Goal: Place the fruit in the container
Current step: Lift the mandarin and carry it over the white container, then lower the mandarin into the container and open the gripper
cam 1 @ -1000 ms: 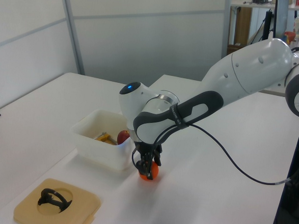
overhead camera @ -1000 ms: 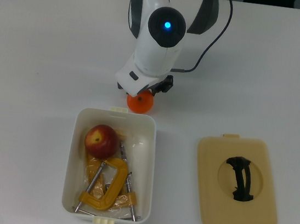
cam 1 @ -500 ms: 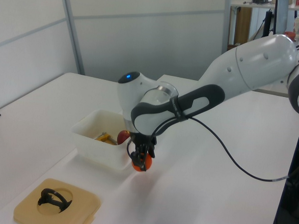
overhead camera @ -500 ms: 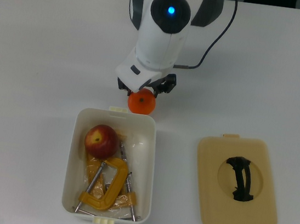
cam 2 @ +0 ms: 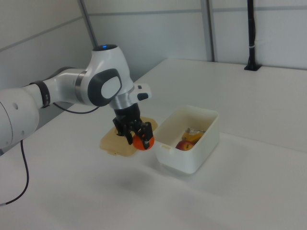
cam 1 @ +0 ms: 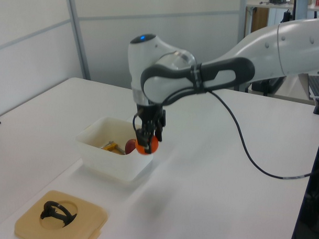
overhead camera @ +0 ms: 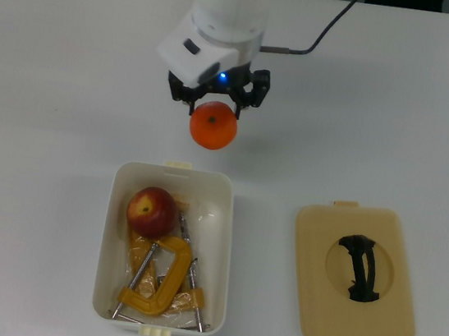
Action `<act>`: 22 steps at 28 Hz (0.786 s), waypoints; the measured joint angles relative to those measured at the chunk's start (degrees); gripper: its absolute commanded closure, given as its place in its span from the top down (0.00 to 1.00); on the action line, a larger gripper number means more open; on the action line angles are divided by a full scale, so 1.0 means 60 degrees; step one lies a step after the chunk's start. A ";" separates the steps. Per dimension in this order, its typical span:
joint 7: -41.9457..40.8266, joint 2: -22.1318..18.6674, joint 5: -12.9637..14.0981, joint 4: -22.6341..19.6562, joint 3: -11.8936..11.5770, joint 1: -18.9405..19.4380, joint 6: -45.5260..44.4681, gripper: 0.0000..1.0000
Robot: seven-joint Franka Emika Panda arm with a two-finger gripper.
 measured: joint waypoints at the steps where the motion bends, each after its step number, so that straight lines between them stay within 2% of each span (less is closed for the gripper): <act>1: -0.0006 0.0001 0.0054 0.0079 -0.0005 -0.0068 0.0009 0.18; 7: -0.0008 0.0065 0.0252 0.0350 -0.0017 -0.0413 0.0943 0.23; 12: -0.0008 0.0404 0.0254 0.0346 -0.0021 -0.0523 0.2053 0.35; 13: -0.0008 0.0496 0.0254 0.0344 -0.0021 -0.0544 0.2238 0.42; 14: -0.0008 0.0594 0.0254 0.0344 -0.0022 -0.0569 0.2428 0.55; 15: -0.0008 0.0688 0.0254 0.0344 -0.0022 -0.0594 0.2594 0.96; 16: -0.0008 0.0819 0.0254 0.0345 -0.0023 -0.0619 0.2788 1.00; 22: -0.0008 0.1085 0.0253 0.0372 -0.0022 -0.0662 0.3086 1.00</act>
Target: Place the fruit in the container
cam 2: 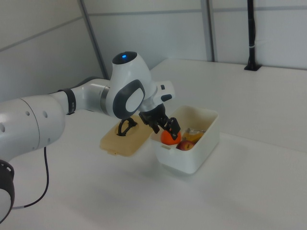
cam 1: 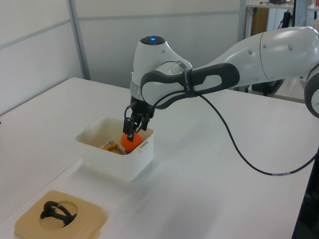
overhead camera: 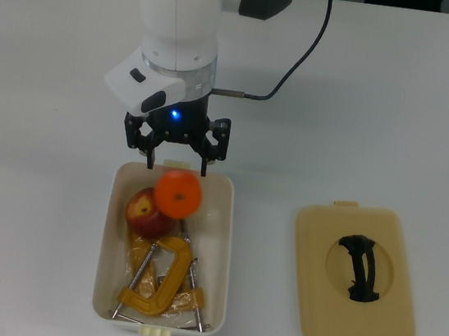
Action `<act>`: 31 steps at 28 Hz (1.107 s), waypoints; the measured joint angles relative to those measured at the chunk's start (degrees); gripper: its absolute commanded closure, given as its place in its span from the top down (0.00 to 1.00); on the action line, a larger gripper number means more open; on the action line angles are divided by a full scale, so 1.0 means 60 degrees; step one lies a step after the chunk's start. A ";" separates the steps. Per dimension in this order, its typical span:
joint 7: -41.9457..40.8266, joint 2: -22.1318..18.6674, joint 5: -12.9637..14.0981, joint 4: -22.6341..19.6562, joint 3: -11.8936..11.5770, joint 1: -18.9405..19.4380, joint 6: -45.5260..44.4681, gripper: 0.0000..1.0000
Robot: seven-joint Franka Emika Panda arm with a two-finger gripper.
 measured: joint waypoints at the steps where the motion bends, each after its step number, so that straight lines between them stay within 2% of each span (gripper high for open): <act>1: 0.0000 -0.0007 0.0000 0.0017 0.0000 -0.0006 -0.0014 1.00; 8: -0.0026 -0.0301 -0.0001 0.0274 -0.0021 -0.0174 -0.1642 1.00; 16: -0.0731 -0.1119 -0.0029 0.0370 -0.0021 -0.0543 -0.4041 1.00; 31: -0.0767 -0.1136 -0.0603 0.0294 0.0027 -0.0524 -0.4259 1.00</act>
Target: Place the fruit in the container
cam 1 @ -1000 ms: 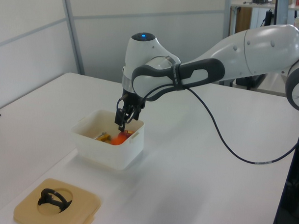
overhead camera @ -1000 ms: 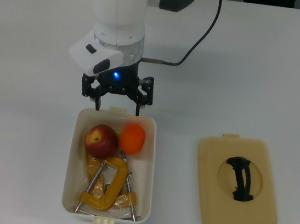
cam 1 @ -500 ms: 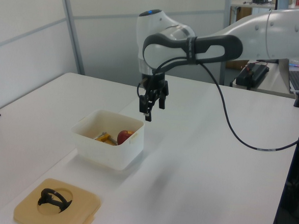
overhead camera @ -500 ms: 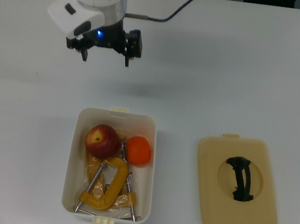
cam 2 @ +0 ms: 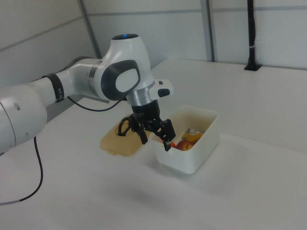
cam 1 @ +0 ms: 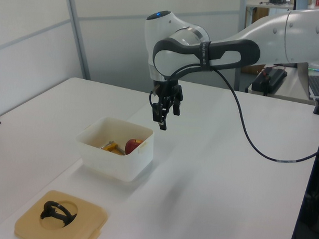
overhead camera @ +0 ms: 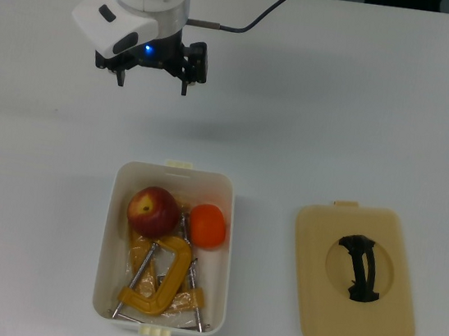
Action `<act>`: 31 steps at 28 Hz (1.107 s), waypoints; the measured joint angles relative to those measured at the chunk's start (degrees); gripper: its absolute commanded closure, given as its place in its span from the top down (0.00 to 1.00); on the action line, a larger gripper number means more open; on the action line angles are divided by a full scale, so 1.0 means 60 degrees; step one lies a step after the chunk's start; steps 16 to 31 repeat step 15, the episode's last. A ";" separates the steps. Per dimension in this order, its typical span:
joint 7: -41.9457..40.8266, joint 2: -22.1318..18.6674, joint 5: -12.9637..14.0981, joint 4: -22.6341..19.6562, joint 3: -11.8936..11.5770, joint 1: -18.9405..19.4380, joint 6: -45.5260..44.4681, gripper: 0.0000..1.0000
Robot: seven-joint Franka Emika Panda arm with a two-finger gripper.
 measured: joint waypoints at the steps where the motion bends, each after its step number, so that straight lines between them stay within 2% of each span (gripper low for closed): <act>1: 0.0000 -0.0001 -0.0001 0.0000 0.0000 0.0000 0.0000 1.00; 31: 0.0000 -0.0002 -0.0006 -0.0004 0.0000 0.0000 -0.0085 1.00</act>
